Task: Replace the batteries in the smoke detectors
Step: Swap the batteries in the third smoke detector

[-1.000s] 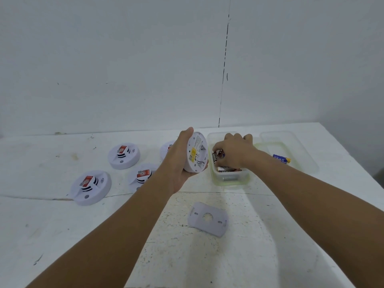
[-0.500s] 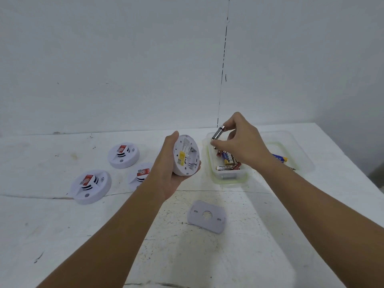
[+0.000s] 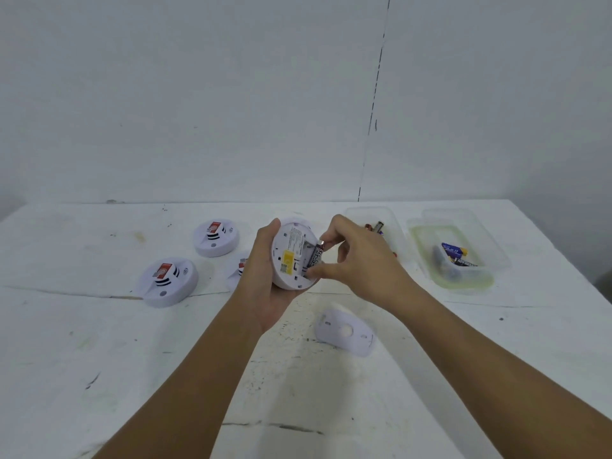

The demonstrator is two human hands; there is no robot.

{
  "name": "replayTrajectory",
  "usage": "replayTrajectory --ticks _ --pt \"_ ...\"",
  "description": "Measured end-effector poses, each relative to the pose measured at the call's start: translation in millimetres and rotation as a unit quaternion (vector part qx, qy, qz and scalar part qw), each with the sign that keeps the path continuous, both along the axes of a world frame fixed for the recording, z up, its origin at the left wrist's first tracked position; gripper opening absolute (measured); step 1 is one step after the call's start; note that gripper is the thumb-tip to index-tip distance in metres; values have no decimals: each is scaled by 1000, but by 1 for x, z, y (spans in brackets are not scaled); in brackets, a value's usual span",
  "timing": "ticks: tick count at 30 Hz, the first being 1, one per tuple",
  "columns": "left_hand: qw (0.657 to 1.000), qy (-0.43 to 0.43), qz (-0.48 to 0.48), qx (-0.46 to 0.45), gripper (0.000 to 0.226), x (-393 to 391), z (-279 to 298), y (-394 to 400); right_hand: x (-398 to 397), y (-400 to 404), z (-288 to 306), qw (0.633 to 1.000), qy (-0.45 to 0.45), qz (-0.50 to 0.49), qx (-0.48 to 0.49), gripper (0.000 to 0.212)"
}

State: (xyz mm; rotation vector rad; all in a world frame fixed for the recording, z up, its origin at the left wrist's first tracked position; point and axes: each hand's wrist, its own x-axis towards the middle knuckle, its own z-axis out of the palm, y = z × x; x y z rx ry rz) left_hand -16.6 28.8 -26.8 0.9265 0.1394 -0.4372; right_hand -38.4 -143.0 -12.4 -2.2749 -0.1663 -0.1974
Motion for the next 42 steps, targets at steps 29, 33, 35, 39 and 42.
replayTrajectory --ticks 29,33,35,39,42 --pt "1000 -13 0 -21 51 -22 5 25 -21 34 -21 979 5 -1 203 22" --pt "1000 -18 -10 -8 54 -23 6 18 -22 36 -29 971 -12 -37 235 19" --pt "1000 -19 -9 -4 53 -24 6 16 -23 36 -32 966 -16 -40 254 17" --pt "1000 -15 -3 4 50 -25 3 15 -26 35 -32 949 5 -25 313 20" --pt "1000 -12 -1 8 52 -25 2 15 -29 36 -30 945 11 -20 325 23"
